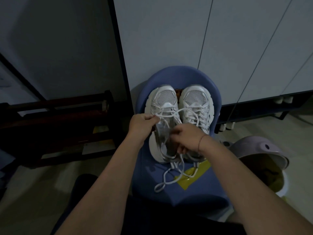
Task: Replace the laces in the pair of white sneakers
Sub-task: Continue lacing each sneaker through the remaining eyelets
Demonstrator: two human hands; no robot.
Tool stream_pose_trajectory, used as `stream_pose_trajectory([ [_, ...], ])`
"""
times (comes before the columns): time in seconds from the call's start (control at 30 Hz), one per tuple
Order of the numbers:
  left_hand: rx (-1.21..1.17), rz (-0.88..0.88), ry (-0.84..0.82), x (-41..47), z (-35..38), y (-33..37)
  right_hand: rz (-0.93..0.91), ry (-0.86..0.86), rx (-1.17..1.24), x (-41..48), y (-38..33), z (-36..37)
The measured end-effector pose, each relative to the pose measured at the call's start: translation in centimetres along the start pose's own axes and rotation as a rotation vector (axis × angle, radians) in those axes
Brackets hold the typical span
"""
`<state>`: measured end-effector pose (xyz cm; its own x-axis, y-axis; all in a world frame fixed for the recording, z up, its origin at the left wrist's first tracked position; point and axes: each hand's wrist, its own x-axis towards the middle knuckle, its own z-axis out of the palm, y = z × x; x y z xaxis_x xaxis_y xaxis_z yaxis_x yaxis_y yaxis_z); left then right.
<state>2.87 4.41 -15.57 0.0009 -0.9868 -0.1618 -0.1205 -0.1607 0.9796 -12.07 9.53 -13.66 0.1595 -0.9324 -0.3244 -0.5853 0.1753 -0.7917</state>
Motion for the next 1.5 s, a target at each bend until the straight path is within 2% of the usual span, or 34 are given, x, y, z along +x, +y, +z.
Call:
stream_pose_trajectory([
  [0.07,0.002,0.005,-0.003,-0.1,0.0,0.1,-0.001,0.143,0.152,1.3,-0.1,0.9],
  [0.17,0.014,0.010,-0.001,-0.1,0.0,0.1,-0.032,0.288,-0.079,3.7,0.2,2.2],
  [0.23,0.021,0.013,-0.008,-0.1,-0.1,0.1,-0.042,0.379,-0.084,4.6,0.2,2.3],
  [0.3,0.007,0.009,-0.026,-0.1,-0.2,0.1,-0.084,0.419,-0.032,4.7,0.0,2.3],
  [0.43,0.020,0.016,-0.022,0.0,-0.3,0.1,-0.144,0.408,-0.219,4.4,-0.4,2.1],
  [0.53,0.018,0.011,-0.022,0.0,-0.2,0.1,-0.074,0.194,-0.277,3.8,-0.7,1.1],
  [0.67,0.044,0.005,-0.019,0.3,-0.2,0.1,-0.082,-0.340,-0.608,1.2,-1.3,0.8],
  [0.73,0.047,0.001,-0.019,0.3,-0.3,0.1,-0.069,-0.576,-0.596,-0.3,-1.2,1.0],
  [0.8,0.045,0.001,-0.026,0.3,-0.3,0.1,-0.054,-0.690,-0.617,-1.2,-0.9,0.9],
  [0.83,0.045,0.002,-0.028,0.3,-0.4,0.1,-0.047,-0.687,-0.608,-1.4,-0.8,0.8],
  [0.9,0.040,0.005,-0.023,0.2,-0.3,0.1,-0.038,-0.534,-0.473,-1.2,-0.7,0.7],
  [1.03,0.054,0.008,-0.009,0.1,-0.2,0.3,-0.032,0.127,0.089,1.4,-0.2,1.0],
  [1.1,0.054,0.008,-0.010,0.0,-0.1,0.3,-0.071,0.308,0.112,3.3,0.2,1.6],
  [1.2,0.056,0.019,-0.021,-0.1,-0.2,0.3,-0.064,0.441,-0.023,5.0,0.4,2.5],
  [1.3,0.062,0.035,-0.023,0.0,-0.3,0.3,-0.072,0.522,0.054,5.4,0.3,2.6],
  [1.5,0.051,0.008,-0.023,0.3,-0.2,0.1,-0.145,0.491,0.002,4.9,0.2,3.0],
])
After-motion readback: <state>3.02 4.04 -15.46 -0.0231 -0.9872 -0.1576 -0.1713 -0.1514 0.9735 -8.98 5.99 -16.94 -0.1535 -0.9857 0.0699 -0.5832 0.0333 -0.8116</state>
